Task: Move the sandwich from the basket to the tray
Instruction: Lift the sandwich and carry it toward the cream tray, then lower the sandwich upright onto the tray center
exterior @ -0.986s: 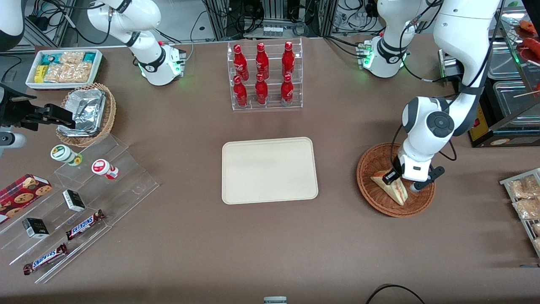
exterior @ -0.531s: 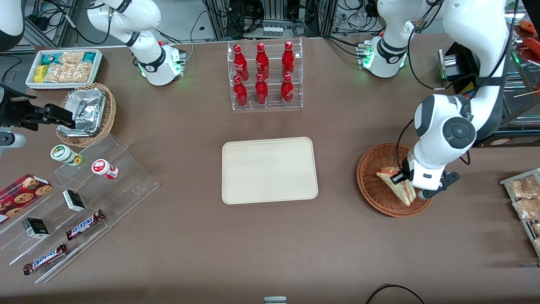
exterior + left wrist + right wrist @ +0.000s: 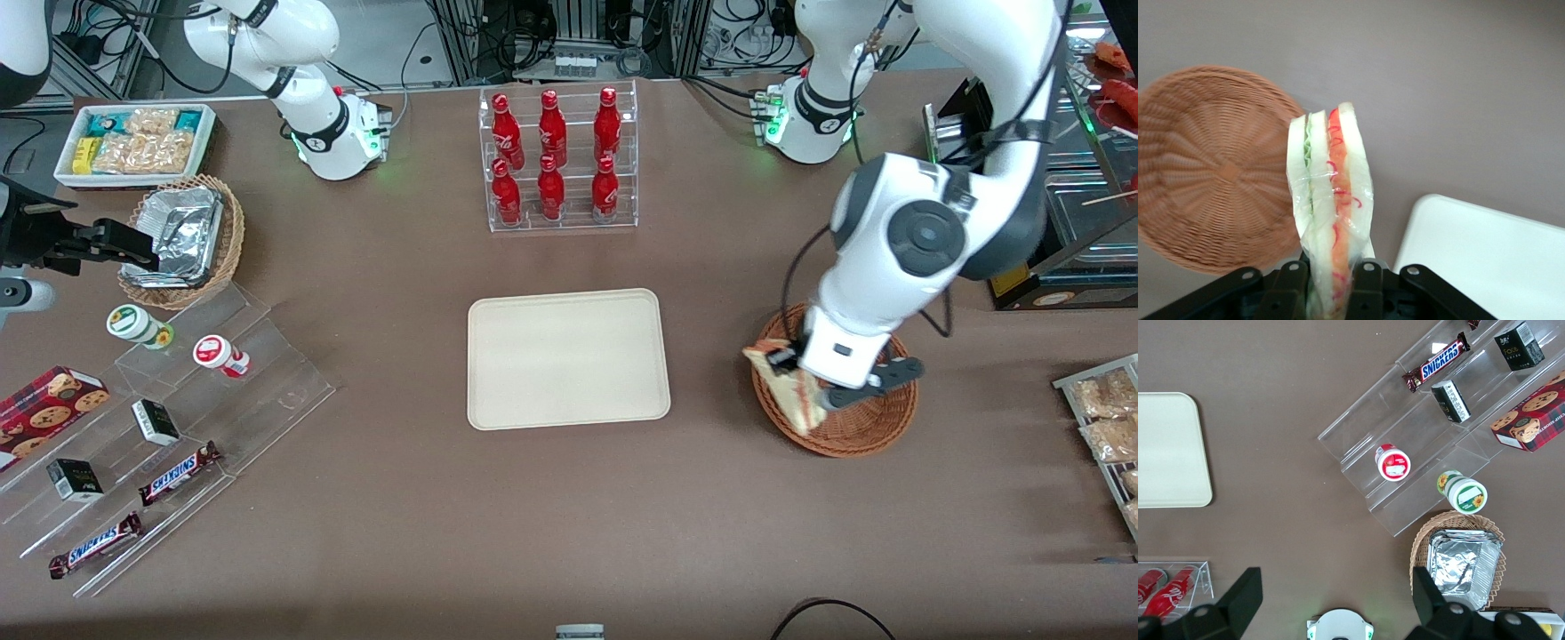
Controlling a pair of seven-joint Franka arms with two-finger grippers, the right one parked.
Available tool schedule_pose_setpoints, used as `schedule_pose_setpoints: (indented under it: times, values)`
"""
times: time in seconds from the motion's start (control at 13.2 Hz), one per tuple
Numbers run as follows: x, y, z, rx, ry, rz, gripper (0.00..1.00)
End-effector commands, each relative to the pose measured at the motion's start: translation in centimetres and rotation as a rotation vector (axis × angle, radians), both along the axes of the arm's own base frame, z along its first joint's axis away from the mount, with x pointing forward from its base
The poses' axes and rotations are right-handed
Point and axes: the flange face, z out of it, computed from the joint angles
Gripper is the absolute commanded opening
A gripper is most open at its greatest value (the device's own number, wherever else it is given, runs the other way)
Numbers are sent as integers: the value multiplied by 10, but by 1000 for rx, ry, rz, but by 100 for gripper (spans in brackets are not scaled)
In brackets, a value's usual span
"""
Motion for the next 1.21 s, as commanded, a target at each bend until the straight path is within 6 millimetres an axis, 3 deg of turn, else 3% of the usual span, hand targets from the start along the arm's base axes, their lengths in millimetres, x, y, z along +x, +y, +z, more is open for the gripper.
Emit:
schedule_pose_setpoints:
  times: [0.0,0.23,0.46,0.76,1.14]
  values:
    - [-12,-55,10,-35,8,-49,0]
    - [-32,-118,1,-77,28,-148,0]
    - [-53,-180,-31,-95,66,-242,0]
    - [-65,-239,-73,-86,53,-329,0]
    - [-73,-267,-118,-101,17,-380,0]
